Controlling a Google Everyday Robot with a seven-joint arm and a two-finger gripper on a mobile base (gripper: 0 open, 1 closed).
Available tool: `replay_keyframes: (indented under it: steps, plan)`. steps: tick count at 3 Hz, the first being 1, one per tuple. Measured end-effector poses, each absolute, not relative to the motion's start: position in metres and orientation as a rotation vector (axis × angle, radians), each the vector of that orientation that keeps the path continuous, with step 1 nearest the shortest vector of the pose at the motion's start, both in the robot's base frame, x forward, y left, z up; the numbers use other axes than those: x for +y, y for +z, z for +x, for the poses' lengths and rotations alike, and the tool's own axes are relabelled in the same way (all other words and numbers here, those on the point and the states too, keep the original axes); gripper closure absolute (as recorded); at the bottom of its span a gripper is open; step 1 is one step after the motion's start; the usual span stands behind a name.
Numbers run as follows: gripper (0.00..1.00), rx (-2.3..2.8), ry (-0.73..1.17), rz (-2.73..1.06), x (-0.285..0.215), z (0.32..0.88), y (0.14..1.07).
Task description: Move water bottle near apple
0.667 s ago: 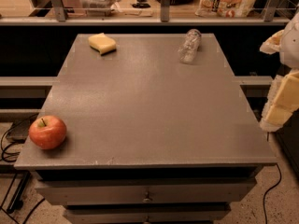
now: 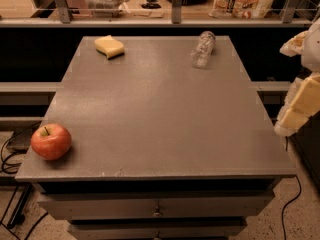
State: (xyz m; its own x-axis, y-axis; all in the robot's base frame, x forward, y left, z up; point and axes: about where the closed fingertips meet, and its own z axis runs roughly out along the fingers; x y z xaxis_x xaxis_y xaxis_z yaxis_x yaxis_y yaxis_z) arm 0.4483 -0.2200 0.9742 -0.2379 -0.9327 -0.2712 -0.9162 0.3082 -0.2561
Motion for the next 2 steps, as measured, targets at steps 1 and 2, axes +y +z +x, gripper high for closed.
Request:
replay_keyframes:
  steps: [1,2]
  plan:
    - [0.00,2.174,-0.008,-1.518,-0.220,0.472,0.966]
    - [0.00,2.134,0.032,-1.360,-0.222,0.511,0.959]
